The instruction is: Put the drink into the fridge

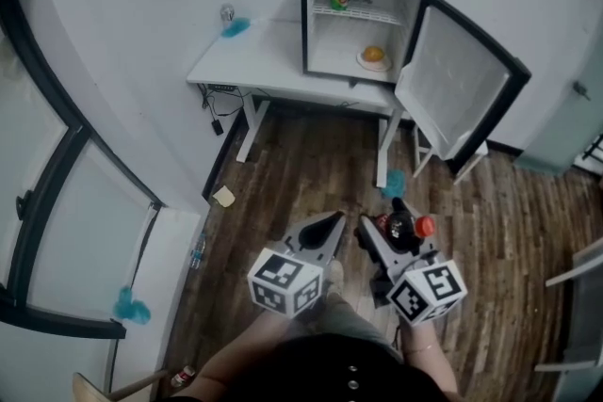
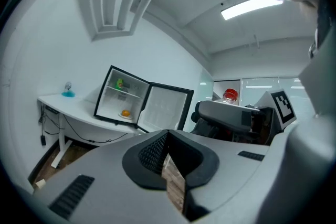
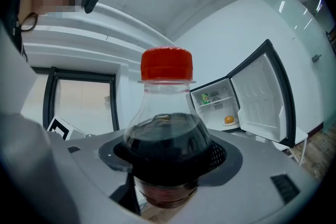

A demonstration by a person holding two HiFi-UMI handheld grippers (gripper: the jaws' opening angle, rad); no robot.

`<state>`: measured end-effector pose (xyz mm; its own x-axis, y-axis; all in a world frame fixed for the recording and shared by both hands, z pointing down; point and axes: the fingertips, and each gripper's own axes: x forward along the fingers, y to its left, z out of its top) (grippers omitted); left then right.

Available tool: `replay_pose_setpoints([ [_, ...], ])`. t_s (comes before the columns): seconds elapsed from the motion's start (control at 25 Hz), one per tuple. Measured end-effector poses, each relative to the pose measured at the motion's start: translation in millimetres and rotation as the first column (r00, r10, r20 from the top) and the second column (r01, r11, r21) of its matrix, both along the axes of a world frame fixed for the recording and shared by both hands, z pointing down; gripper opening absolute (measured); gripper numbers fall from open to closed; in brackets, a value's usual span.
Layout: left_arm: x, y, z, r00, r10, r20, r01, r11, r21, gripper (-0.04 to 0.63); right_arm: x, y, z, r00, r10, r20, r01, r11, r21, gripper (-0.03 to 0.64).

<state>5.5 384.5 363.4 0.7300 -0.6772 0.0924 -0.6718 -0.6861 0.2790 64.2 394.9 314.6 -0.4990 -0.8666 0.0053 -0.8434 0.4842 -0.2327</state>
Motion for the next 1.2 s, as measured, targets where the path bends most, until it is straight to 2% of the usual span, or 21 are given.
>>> replay_pose_setpoints([
  [0.2,-1.2,-52.5,0.4,0.999,-0.039,-0.006,0.039,0.999,0.012,0.006,-2.7,-55.1,6.2,0.999,-0.038,0.009,0.038,0.999,0.004,0.31],
  [0.8,39.2,-235.4,-13.5,0.996,-0.084,0.004,0.084,0.996,0.033,0.006,26.4,-241.6,-9.6,0.993,-0.121,0.009,0.12,0.992,0.04,0.31],
  [1.2,61.3,-298.0,-7.7,0.996,-0.088,-0.008,0.088,0.996,0.014,0.006,41.1,-306.9,-1.7,0.991,-0.133,0.006,0.133,0.991,0.022,0.31],
])
